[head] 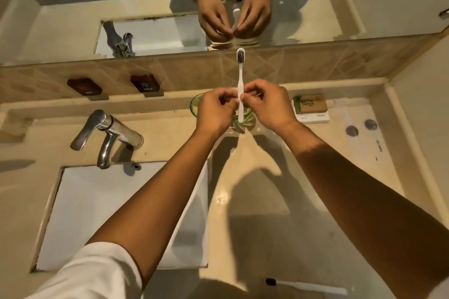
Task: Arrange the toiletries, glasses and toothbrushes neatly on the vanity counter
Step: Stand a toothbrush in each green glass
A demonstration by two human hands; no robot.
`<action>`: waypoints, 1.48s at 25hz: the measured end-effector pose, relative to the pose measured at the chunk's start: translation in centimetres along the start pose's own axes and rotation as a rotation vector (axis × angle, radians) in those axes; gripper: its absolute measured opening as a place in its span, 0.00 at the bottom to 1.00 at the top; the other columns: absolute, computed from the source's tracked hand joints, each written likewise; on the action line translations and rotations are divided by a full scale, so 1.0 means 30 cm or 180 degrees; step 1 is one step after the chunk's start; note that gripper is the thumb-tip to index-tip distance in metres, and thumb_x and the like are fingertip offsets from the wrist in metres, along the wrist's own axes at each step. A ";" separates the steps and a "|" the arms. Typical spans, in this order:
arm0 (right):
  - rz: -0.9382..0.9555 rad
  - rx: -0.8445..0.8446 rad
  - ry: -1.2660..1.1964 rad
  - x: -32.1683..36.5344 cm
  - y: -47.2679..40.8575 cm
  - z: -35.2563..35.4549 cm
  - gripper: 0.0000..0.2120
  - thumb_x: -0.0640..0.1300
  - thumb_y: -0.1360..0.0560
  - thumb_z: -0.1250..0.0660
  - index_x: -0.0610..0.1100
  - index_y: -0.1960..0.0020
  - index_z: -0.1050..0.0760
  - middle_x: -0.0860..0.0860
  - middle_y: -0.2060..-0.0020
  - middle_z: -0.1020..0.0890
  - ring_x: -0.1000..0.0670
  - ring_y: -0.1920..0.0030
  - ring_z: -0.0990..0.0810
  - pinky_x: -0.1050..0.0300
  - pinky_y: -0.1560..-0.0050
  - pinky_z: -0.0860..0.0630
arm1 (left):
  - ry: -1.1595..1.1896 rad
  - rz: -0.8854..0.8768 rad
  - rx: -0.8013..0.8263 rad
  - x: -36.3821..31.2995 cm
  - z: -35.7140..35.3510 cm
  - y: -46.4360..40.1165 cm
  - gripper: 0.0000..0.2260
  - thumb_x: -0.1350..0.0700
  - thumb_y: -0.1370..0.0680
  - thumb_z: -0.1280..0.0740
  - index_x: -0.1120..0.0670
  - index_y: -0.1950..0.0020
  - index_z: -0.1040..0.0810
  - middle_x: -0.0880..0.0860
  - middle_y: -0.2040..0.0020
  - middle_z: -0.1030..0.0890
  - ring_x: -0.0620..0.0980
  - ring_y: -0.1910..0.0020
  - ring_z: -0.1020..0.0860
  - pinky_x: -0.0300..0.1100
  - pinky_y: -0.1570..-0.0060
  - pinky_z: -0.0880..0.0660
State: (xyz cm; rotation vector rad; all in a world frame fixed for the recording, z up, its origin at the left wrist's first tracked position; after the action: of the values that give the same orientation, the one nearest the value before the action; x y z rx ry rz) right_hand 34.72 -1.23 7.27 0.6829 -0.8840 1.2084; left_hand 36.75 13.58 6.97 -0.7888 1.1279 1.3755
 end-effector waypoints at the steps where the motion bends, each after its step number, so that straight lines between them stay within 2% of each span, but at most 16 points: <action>1: 0.0040 -0.0023 0.0000 0.000 -0.028 -0.002 0.03 0.46 0.27 0.28 0.51 0.53 0.18 0.56 0.60 0.16 0.58 0.58 0.17 0.56 0.54 0.18 | -0.0006 -0.0021 -0.0035 -0.004 0.001 -0.027 0.06 0.64 0.23 0.29 0.60 0.47 0.15 0.58 0.53 0.13 0.56 0.52 0.14 0.51 0.47 0.16; 6: 0.0163 -0.0044 0.0129 -0.023 -0.124 -0.028 0.04 0.47 0.26 0.28 0.52 0.52 0.18 0.57 0.59 0.16 0.60 0.59 0.18 0.62 0.56 0.21 | 0.0030 -0.0060 -0.0029 0.010 -0.002 -0.137 0.04 0.62 0.23 0.28 0.55 0.50 0.15 0.55 0.54 0.13 0.55 0.53 0.15 0.54 0.47 0.17; 11: 0.0089 -0.0044 0.0263 -0.082 -0.145 -0.059 0.04 0.47 0.27 0.28 0.49 0.52 0.18 0.56 0.61 0.16 0.58 0.61 0.18 0.53 0.54 0.18 | -0.0201 -0.0028 0.0001 0.056 -0.021 -0.165 0.06 0.60 0.23 0.28 0.53 0.48 0.16 0.49 0.58 0.15 0.48 0.58 0.16 0.51 0.49 0.17; 14: -0.0074 -0.0141 0.0275 -0.126 -0.149 -0.069 0.04 0.47 0.28 0.28 0.48 0.54 0.17 0.56 0.65 0.17 0.59 0.66 0.21 0.53 0.55 0.18 | -0.0392 -0.0220 -0.0168 0.111 -0.020 -0.125 0.07 0.60 0.23 0.31 0.50 0.51 0.16 0.45 0.61 0.17 0.46 0.58 0.17 0.45 0.54 0.17; 16: -0.0277 -0.0268 0.0179 -0.153 -0.138 -0.073 0.03 0.47 0.28 0.28 0.48 0.57 0.18 0.57 0.68 0.18 0.59 0.67 0.22 0.53 0.55 0.18 | -0.0404 -0.0262 -0.0111 0.186 -0.030 -0.061 0.08 0.59 0.22 0.33 0.47 0.55 0.18 0.45 0.62 0.17 0.40 0.60 0.19 0.37 0.58 0.22; 18: -0.0419 -0.0345 0.0019 -0.172 -0.120 -0.079 0.02 0.47 0.29 0.28 0.48 0.57 0.18 0.57 0.69 0.19 0.58 0.68 0.22 0.52 0.55 0.18 | -0.0637 -0.0428 0.0031 0.279 -0.041 0.022 0.08 0.61 0.21 0.33 0.50 0.54 0.18 0.46 0.59 0.17 0.36 0.61 0.21 0.28 0.61 0.27; 19: -0.0469 -0.0344 -0.0075 -0.179 -0.111 -0.083 0.03 0.46 0.29 0.28 0.47 0.57 0.18 0.56 0.70 0.19 0.56 0.68 0.21 0.50 0.55 0.17 | -0.0789 -0.0519 0.0106 0.330 -0.043 0.059 0.07 0.63 0.21 0.33 0.54 0.51 0.17 0.49 0.55 0.17 0.36 0.59 0.21 0.26 0.59 0.27; 21: -0.0548 -0.0331 -0.0204 -0.194 -0.102 -0.093 0.03 0.44 0.30 0.28 0.44 0.58 0.18 0.54 0.72 0.21 0.50 0.68 0.20 0.45 0.56 0.18 | -0.1589 -0.0823 0.0374 0.428 -0.051 0.109 0.08 0.61 0.19 0.34 0.58 0.43 0.18 0.53 0.46 0.17 0.41 0.48 0.19 0.33 0.47 0.24; 23: -0.0607 -0.0359 -0.0255 -0.206 -0.102 -0.100 0.03 0.43 0.31 0.28 0.43 0.59 0.19 0.51 0.73 0.23 0.42 0.67 0.19 0.41 0.58 0.18 | -0.2700 -0.1278 0.0859 0.506 -0.077 0.139 0.14 0.57 0.18 0.38 0.59 0.34 0.21 0.56 0.34 0.20 0.53 0.31 0.24 0.44 0.30 0.29; 24: -0.0638 -0.0398 -0.0259 -0.211 -0.105 -0.104 0.03 0.42 0.31 0.29 0.43 0.59 0.20 0.48 0.73 0.22 0.40 0.66 0.19 0.40 0.59 0.18 | -0.3059 -0.1480 0.0991 0.531 -0.088 0.152 0.17 0.57 0.18 0.38 0.60 0.31 0.23 0.59 0.30 0.23 0.57 0.27 0.27 0.49 0.26 0.32; 26: -0.0654 -0.0477 -0.0200 -0.218 -0.107 -0.106 0.02 0.41 0.32 0.29 0.42 0.60 0.20 0.44 0.71 0.21 0.38 0.66 0.19 0.40 0.60 0.18 | -0.3392 -0.1714 0.0941 0.563 -0.102 0.172 0.20 0.57 0.21 0.35 0.62 0.30 0.24 0.63 0.28 0.25 0.62 0.26 0.28 0.55 0.26 0.31; 29: -0.0549 -0.0399 0.0028 -0.216 -0.102 -0.117 0.02 0.40 0.30 0.29 0.42 0.58 0.20 0.50 0.69 0.21 0.42 0.65 0.19 0.42 0.59 0.18 | -0.3305 -0.1694 0.0730 0.595 -0.120 0.187 0.20 0.58 0.21 0.37 0.62 0.30 0.25 0.64 0.27 0.26 0.63 0.25 0.30 0.58 0.27 0.31; 33: -0.0401 -0.0319 0.0342 -0.224 -0.102 -0.124 0.02 0.42 0.28 0.29 0.45 0.59 0.20 0.50 0.64 0.18 0.49 0.64 0.20 0.51 0.58 0.20 | -0.3144 -0.1521 0.0515 0.605 -0.145 0.190 0.19 0.57 0.19 0.40 0.63 0.32 0.24 0.64 0.28 0.25 0.64 0.25 0.30 0.59 0.28 0.31; 35: -0.0454 -0.0413 0.0366 -0.231 -0.101 -0.120 0.03 0.42 0.28 0.29 0.47 0.61 0.21 0.48 0.61 0.19 0.51 0.64 0.22 0.59 0.59 0.24 | -0.3034 -0.1601 0.0471 0.614 -0.150 0.192 0.19 0.56 0.20 0.40 0.63 0.32 0.23 0.64 0.29 0.25 0.63 0.26 0.30 0.59 0.28 0.32; 37: -0.0501 -0.0481 0.0409 -0.237 -0.094 -0.122 0.05 0.43 0.28 0.28 0.49 0.62 0.22 0.49 0.62 0.22 0.52 0.64 0.25 0.62 0.60 0.28 | -0.2928 -0.1620 0.0404 0.625 -0.146 0.187 0.19 0.56 0.20 0.40 0.63 0.33 0.23 0.64 0.29 0.24 0.63 0.26 0.29 0.59 0.27 0.32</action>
State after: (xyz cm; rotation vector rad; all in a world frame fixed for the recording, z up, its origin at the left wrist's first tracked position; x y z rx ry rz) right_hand 37.43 -2.33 -0.68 0.5366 -0.7905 1.0220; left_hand 27.96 16.31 -10.86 -0.2417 0.2533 1.0200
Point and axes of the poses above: each hand's wrist, its own y-axis away from the middle knuckle, its own z-axis out of the back of the hand, x = y × z, the point moved 3 cm from there along -y, towards the middle knuckle
